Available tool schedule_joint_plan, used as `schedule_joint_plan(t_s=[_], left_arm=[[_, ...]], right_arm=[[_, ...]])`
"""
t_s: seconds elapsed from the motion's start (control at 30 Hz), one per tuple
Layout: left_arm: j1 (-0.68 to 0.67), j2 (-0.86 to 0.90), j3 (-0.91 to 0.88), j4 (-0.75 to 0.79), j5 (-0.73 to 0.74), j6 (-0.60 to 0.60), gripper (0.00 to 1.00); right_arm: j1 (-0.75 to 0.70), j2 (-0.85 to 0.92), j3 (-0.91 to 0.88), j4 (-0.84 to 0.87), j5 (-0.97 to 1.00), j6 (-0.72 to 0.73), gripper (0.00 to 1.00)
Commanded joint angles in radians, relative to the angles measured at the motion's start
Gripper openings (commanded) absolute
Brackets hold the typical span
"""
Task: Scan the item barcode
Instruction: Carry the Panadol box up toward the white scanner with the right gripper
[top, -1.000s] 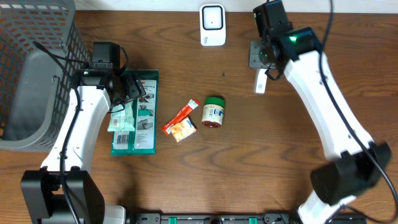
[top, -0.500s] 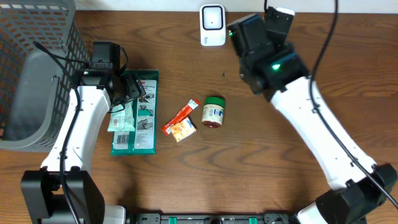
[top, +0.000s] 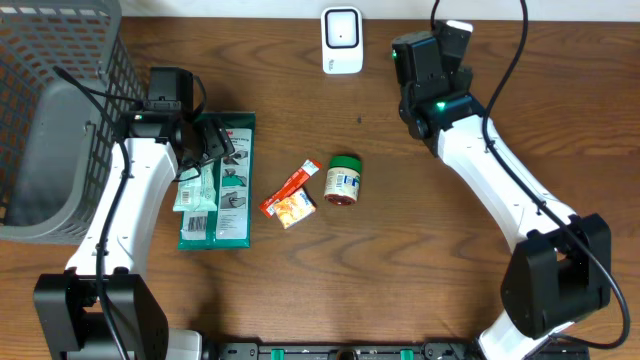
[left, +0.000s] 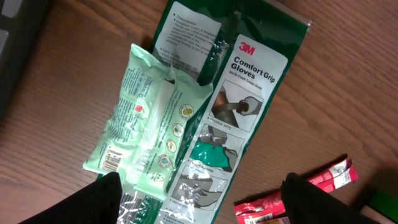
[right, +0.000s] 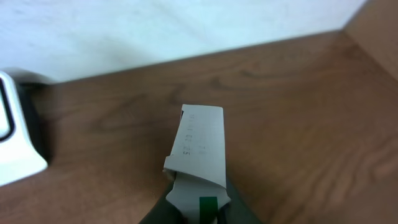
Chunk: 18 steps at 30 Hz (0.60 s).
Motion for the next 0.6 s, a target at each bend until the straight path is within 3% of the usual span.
schedule_joint_plan(t_s=[0.0,0.57], left_arm=[[0.003,-0.011,0.014,-0.002,-0.008,-0.001,0.83],[0.003,-0.011,0.014,-0.002,-0.008,-0.001,0.83]], right_arm=[[0.005,0.031,-0.005,0.055,-0.007,-0.101,0.05],[0.009,0.251,-0.007,0.216,-0.08,-0.116,0.11]])
